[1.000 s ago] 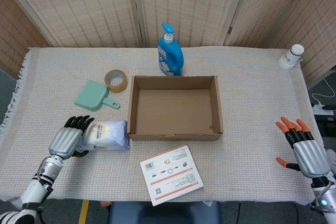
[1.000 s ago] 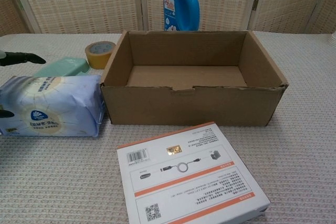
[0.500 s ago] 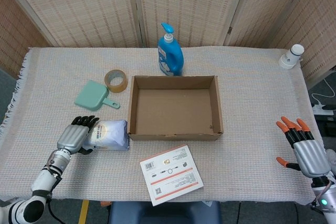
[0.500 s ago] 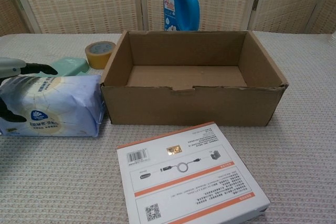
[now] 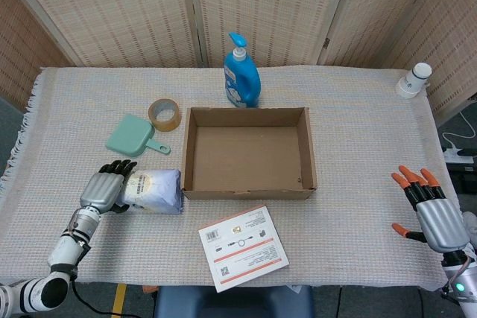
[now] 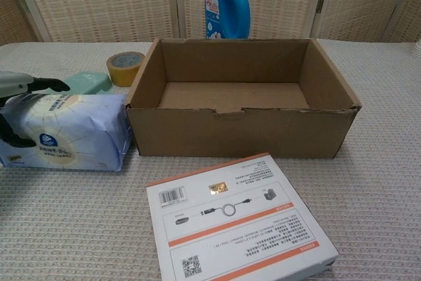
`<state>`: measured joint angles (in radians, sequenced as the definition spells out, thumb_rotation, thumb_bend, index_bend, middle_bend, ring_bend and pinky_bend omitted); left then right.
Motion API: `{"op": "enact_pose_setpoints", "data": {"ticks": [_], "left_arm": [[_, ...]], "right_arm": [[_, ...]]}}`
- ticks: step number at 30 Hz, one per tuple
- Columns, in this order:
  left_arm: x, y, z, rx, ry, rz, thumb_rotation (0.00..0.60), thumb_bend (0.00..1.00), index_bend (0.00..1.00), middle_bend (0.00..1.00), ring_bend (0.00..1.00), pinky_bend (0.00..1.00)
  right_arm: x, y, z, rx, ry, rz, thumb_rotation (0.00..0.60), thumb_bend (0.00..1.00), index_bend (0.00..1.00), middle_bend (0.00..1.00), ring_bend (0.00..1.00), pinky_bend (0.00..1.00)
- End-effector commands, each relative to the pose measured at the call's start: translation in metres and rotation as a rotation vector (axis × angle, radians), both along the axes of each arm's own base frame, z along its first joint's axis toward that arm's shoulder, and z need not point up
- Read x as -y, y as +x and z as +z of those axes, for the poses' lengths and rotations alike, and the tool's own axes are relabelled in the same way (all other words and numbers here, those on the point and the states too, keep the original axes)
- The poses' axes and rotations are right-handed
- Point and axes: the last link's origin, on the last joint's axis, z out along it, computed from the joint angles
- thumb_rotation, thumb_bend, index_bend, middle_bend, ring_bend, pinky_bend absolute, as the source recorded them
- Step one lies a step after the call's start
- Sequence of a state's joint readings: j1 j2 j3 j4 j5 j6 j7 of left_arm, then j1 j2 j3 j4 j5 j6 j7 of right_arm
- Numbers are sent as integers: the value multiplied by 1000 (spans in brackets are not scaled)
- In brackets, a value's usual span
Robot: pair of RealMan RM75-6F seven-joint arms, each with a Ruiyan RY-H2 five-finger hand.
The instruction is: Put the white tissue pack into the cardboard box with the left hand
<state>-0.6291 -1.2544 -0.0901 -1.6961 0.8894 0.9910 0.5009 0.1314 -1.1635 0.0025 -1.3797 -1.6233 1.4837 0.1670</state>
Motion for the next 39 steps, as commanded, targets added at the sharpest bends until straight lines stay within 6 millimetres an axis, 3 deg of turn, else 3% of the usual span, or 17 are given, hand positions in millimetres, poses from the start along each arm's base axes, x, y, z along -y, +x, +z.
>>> {"op": "enact_pose_setpoints", "data": {"ticks": [1,9,14,23,26,30,35,39], "left_arm": [[0,-3,-2,4,19,-7,600,240,174,253,170,308],[2,-5,5,-12,28,-41,600,259,419,495,382,493],[4,-7,21,-48,40,-55,600,258,492,565,443,544],[-2,-3,98,-241,206,-70,600,265,536,607,476,570],[-7,7,126,-297,287,-86,600,268,545,615,482,573],[-9,24,145,-308,340,-116,600,269,545,612,482,573],[-8,54,147,-257,395,-183,600,268,545,610,482,573],[-7,89,142,-160,443,-255,600,269,550,615,485,577]], "right_arm": [[0,0,0,0,0,0,600,0,110,0,0,0],[0,0,1,5,-4,-4,600,0,110,0,0,0],[0,0,3,10,-8,-3,600,0,111,0,0,0],[0,1,4,22,-9,2,600,0,112,0,0,0],[-1,2,5,24,-11,6,600,0,112,0,0,0],[-2,3,6,24,-16,7,600,0,112,0,0,0],[-1,3,6,22,-13,6,600,0,112,0,0,0],[-1,2,8,24,-19,4,600,0,113,0,0,0]]}}
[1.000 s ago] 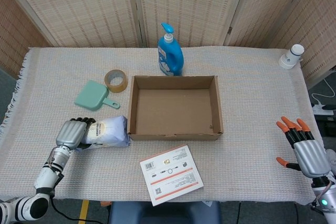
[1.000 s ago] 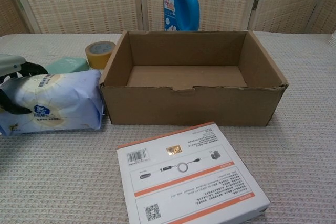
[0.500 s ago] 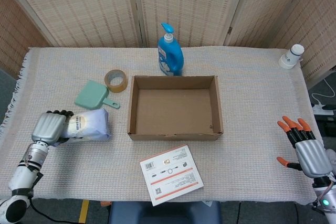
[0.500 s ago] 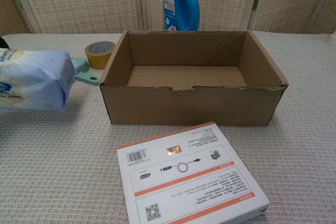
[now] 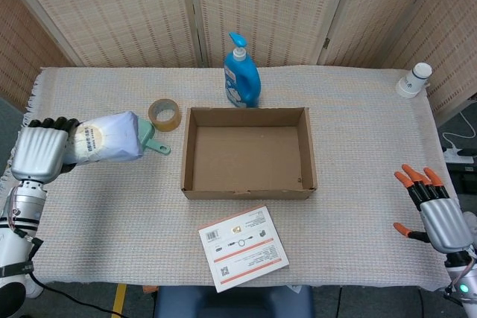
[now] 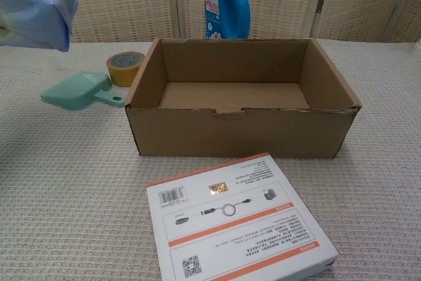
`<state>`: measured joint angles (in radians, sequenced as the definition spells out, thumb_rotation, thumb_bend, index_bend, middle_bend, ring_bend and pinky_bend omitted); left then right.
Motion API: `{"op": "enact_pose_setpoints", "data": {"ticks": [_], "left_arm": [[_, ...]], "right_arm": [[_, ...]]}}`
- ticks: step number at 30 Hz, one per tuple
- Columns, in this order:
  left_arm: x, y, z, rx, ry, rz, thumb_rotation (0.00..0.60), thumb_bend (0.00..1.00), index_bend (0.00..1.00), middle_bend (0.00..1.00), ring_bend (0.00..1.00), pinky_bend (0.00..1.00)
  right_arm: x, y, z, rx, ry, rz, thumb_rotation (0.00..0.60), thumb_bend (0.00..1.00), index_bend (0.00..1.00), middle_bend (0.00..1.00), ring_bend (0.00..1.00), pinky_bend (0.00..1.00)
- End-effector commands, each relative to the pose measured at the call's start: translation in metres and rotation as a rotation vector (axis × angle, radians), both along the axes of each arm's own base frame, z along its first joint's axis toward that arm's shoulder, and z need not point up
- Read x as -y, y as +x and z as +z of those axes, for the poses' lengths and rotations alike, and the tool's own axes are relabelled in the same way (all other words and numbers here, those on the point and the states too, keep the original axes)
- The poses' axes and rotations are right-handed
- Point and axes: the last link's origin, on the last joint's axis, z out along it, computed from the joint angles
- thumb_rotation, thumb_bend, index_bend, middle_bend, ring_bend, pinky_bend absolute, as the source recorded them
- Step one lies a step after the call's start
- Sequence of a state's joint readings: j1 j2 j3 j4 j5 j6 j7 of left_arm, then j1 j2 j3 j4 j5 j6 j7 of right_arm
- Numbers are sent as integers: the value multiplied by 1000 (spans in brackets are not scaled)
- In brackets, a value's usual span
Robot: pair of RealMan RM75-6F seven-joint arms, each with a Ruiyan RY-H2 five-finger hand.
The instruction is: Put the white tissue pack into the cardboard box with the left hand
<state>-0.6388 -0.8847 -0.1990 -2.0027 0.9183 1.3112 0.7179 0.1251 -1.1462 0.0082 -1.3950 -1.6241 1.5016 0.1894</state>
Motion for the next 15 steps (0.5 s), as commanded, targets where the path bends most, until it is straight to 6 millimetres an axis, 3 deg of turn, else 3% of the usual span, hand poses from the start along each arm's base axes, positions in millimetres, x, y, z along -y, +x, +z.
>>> {"op": "enact_pose_setpoints", "data": {"ticks": [1,8,15], "left_arm": [[1,34,-5,75,18,-90,600,269,555,619,489,579],[4,88,-27,206,-13,-203,600,269,556,621,496,566],[11,137,-66,284,-40,-275,600,269,571,632,502,583]], "right_arm": [[0,0,1,1,-4,-1,600,0,113,0,0,0],[1,-1,4,7,-10,-4,600,0,113,0,0,0],[0,0,3,16,-4,-1,600,0,113,0,0,0]]}}
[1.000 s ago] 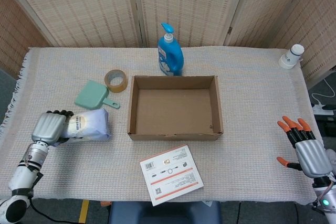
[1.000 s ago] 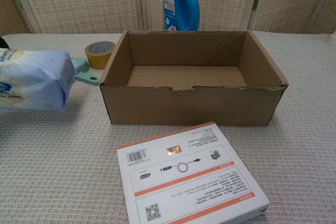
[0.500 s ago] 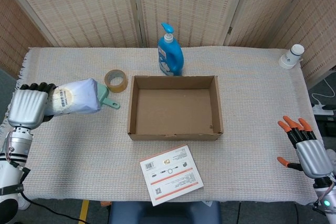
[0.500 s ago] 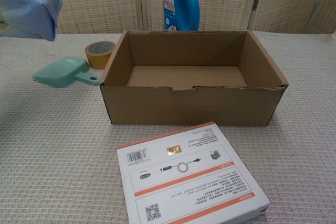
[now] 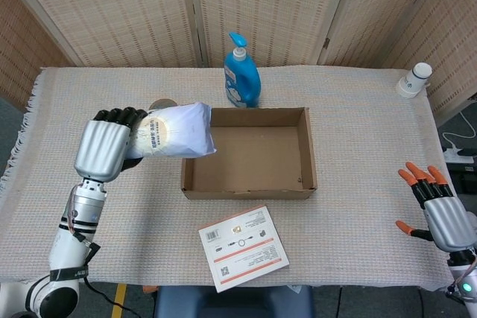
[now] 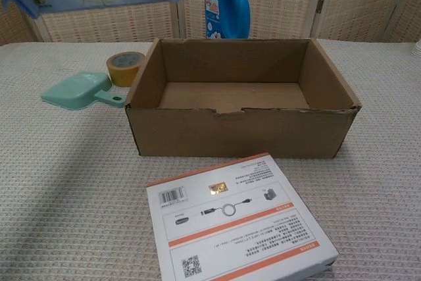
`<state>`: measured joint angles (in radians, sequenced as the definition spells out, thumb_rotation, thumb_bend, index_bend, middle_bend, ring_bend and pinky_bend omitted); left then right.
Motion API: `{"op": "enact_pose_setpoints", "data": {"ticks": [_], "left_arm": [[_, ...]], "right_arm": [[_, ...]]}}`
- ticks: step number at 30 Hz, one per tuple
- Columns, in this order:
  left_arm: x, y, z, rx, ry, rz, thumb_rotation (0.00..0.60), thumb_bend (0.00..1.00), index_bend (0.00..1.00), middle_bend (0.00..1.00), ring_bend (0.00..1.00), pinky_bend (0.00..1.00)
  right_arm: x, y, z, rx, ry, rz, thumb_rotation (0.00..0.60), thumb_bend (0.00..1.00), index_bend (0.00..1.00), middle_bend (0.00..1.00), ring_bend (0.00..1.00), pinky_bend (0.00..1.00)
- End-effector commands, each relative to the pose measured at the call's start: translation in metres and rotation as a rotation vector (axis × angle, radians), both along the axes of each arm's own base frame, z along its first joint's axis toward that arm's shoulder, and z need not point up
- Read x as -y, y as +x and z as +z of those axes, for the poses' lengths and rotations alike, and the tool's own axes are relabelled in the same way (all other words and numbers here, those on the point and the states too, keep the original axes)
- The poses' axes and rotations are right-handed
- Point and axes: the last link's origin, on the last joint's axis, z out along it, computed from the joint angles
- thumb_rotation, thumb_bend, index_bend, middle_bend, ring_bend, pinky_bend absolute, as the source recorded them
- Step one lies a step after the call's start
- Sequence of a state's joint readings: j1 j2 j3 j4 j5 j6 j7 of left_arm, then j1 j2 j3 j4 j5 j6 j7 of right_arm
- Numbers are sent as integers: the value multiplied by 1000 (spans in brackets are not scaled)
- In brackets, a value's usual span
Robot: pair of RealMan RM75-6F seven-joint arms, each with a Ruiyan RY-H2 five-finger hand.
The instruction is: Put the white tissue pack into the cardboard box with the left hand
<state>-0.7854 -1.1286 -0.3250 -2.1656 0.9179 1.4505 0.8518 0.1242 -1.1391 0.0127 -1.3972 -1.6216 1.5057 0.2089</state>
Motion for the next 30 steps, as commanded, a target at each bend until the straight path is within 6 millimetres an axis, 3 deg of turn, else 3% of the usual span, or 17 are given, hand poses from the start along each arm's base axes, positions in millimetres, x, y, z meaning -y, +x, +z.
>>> {"op": "enact_pose_setpoints", "data": {"ticks": [1,12,18,23,30], "left_arm": [[5,35,-24,23,-9,-60,600,269,573,634,504,585],[8,99,-85,59,-13,-212,600,269,574,637,513,598],[1,108,-111,64,-1,-257,600,270,570,632,513,597],[-4,109,-118,57,-5,-254,600,269,569,632,513,595],[-22,117,-142,58,-26,-231,600,269,563,629,513,592]], "right_arm": [[0,0,0,2,3,-1,600,0,113,0,0,0],[-2,1,7,23,-13,3,600,0,115,0,0,0],[-1,0,7,20,-4,0,600,0,116,0,0,0],[0,-1,6,20,-2,-1,600,0,119,0,0,0],[2,-4,7,15,-6,-19,600,0,122,0,0,0]]}}
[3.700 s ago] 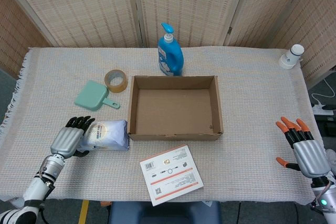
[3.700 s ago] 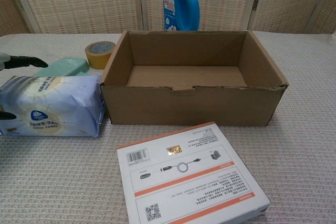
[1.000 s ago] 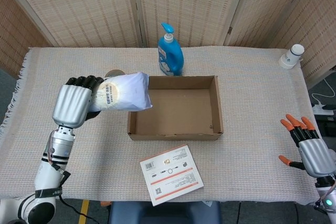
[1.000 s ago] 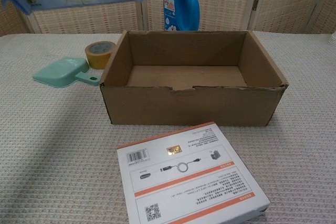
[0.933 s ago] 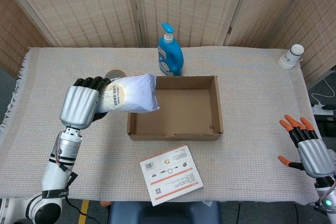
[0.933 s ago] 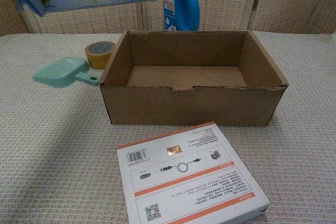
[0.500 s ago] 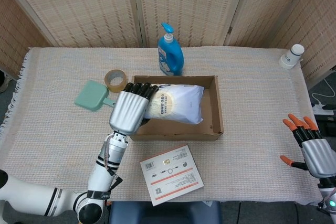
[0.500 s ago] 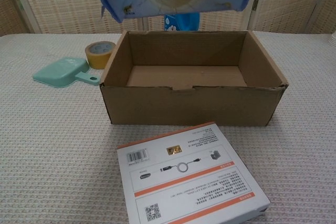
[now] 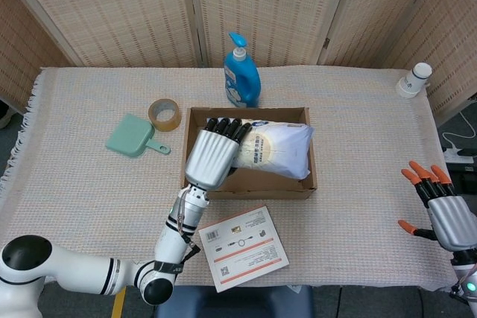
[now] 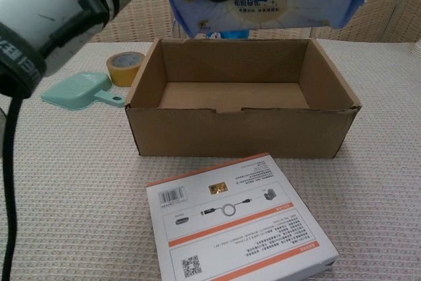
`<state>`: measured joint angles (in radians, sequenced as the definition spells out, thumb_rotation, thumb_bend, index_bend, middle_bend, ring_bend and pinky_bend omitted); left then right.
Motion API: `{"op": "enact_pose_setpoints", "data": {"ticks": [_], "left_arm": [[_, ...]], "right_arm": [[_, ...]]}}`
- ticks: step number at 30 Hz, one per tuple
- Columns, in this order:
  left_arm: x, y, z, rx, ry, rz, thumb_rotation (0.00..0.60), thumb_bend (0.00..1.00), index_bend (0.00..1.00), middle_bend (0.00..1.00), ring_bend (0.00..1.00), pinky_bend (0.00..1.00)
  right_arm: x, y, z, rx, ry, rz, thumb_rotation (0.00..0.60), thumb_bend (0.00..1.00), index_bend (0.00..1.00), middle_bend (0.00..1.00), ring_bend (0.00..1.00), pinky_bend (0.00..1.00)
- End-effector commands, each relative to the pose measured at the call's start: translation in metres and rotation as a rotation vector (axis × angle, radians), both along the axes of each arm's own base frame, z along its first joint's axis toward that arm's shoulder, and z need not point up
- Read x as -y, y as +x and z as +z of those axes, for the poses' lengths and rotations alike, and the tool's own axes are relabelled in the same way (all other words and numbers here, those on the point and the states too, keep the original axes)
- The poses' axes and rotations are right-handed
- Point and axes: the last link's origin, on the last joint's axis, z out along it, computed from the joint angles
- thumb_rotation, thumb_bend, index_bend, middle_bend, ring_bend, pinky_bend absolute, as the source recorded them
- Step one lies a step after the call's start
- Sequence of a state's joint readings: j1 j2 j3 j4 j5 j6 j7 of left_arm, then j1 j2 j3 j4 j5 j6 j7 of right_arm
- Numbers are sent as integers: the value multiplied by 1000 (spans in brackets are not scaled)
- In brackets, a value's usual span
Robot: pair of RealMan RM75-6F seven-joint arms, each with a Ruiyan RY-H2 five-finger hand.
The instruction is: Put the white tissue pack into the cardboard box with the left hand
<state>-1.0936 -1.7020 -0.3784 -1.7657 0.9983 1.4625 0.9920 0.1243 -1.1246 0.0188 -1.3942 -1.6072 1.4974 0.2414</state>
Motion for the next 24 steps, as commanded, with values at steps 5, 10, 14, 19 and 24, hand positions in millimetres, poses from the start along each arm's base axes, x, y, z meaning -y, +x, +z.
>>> {"op": "enact_pose_setpoints", "data": {"ticks": [5,10,14,19,24], "left_arm": [[-17,14,-28,1,-15,1,600,268,558,626,509,588],[-20,13,-42,-33,-42,15,600,268,410,477,367,481],[-23,8,-48,-61,-86,55,600,241,49,133,90,210],[-30,3,-47,-69,-48,74,600,232,0,0,0,86],[-36,-1,-41,-65,-26,82,600,219,0,0,0,37]], "right_arm": [[2,-2,2,-4,-9,-8,600,0,123,0,0,0],[3,-4,4,-2,-13,-16,600,0,123,0,0,0],[3,-4,3,-1,-9,-20,600,0,125,0,0,0],[3,-4,2,-6,-5,-22,600,0,160,0,0,0],[3,-4,2,-6,-2,-21,600,0,160,0,0,0]]}}
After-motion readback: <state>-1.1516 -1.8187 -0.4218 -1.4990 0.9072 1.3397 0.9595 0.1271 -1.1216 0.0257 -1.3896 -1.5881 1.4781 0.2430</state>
